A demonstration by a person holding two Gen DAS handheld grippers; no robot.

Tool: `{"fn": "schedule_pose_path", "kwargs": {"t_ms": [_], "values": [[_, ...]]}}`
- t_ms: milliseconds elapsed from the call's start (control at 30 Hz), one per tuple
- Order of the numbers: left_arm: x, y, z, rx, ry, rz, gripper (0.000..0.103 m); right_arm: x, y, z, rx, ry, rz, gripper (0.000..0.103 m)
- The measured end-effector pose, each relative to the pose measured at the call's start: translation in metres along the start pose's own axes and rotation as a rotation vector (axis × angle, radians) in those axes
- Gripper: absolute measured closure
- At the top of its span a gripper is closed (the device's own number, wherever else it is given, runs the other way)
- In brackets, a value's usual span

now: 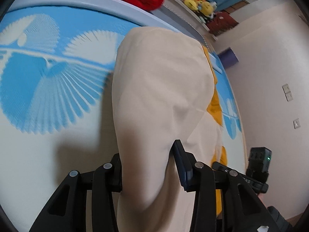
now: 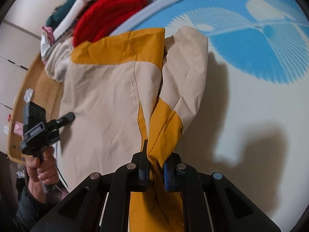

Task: Fold large clothes

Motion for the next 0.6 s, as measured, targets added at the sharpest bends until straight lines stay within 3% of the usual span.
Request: {"fn": "schedule_pose_path", "kwargs": {"t_ms": [100, 200, 300, 367, 433, 500, 600], "values": [[0.02, 0.013, 0.003, 0.001, 0.027, -0.029, 0.063, 0.017, 0.008, 0.012, -0.028, 0.0, -0.008, 0.092], [0.042, 0.023, 0.007, 0.015, 0.106, -0.053, 0.061, 0.032, 0.015, 0.027, -0.035, -0.042, -0.055, 0.092], [0.054, 0.031, -0.008, -0.031, 0.147, -0.081, 0.059, 0.028, 0.013, 0.034, -0.011, -0.084, -0.041, 0.089], [0.045, 0.037, -0.015, -0.045, 0.153, -0.065, 0.059, 0.025, 0.011, 0.039, 0.01, -0.131, -0.049, 0.076], [0.027, 0.027, -0.019, 0.027, 0.146, 0.027, 0.059, 0.024, 0.01, 0.036, 0.006, -0.182, -0.075, 0.068], [0.004, 0.011, -0.018, 0.093, 0.108, 0.126, 0.056, 0.023, 0.01, 0.031, 0.001, -0.215, -0.089, 0.066], [-0.018, -0.03, -0.016, 0.236, 0.086, 0.341, 0.055, 0.024, 0.004, 0.017, 0.024, -0.182, -0.08, 0.063]]}}
Point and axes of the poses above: each gripper's, at about its wrist camera, not at the fingertips, and z roughly the way its jaws point, x to its left, y to its top, the point moved 4 cm from there along z, roughly the way its jaws point, and after that the axes turned 14 degrees about -x, right-handed, at the moved point
